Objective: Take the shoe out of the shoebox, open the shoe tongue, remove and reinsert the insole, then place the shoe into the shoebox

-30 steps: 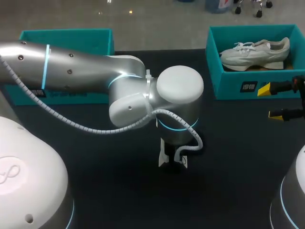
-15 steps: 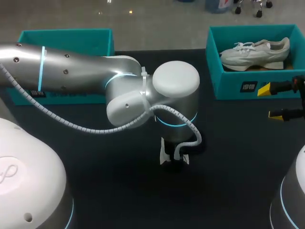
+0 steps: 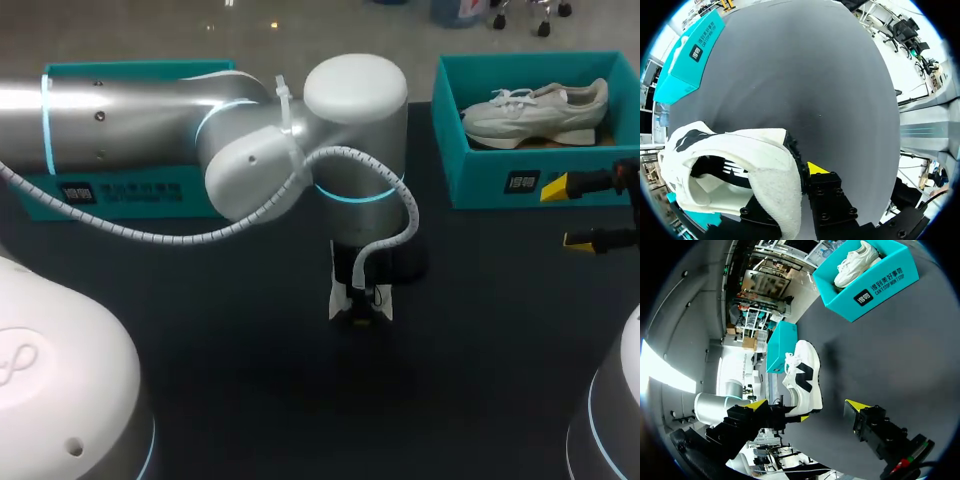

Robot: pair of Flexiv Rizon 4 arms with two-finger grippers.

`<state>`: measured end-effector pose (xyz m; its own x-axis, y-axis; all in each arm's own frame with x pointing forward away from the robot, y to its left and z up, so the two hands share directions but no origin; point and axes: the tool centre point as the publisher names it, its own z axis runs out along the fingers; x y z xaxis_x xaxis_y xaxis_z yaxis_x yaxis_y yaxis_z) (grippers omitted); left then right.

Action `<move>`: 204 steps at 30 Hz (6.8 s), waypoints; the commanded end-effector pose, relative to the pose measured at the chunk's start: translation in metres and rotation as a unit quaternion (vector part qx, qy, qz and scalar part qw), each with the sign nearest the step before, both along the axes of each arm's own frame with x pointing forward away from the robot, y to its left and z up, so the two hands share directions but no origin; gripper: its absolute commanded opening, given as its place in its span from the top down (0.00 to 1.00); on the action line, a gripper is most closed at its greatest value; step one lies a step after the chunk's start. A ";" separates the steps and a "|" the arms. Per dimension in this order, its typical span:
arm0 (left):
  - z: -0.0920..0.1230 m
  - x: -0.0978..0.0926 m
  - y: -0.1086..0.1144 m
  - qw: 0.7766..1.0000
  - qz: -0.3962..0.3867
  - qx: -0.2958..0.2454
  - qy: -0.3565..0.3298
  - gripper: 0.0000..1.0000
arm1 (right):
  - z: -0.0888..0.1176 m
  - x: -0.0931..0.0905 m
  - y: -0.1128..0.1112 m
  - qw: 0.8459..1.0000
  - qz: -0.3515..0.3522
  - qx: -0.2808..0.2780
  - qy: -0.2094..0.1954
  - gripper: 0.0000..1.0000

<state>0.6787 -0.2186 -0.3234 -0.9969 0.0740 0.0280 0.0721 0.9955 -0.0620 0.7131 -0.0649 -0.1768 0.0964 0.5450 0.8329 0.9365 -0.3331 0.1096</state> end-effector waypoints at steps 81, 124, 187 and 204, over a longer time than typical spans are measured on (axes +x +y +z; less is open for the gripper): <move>0.152 0.078 0.188 0.998 -0.008 0.055 -0.010 1.00 | 0.000 -0.001 0.000 1.000 -0.001 -0.001 0.000 0.00; 0.156 0.119 0.284 0.998 -0.046 0.006 0.035 1.00 | 0.000 -0.001 0.000 1.000 -0.001 -0.001 0.000 0.00; 0.118 0.291 0.530 0.990 0.063 0.125 -0.029 1.00 | 0.000 -0.001 0.000 1.000 -0.001 -0.001 0.000 0.00; 0.104 0.307 0.522 0.991 0.081 0.107 -0.025 1.00 | 0.000 -0.001 0.000 1.000 -0.001 -0.001 0.000 0.00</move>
<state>0.9857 0.3031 -0.2209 -0.9957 -0.0897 -0.0236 -0.0923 0.9842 0.1513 0.7130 -0.0649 -0.1768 0.0964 0.5450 0.8329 0.9365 -0.3331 0.1096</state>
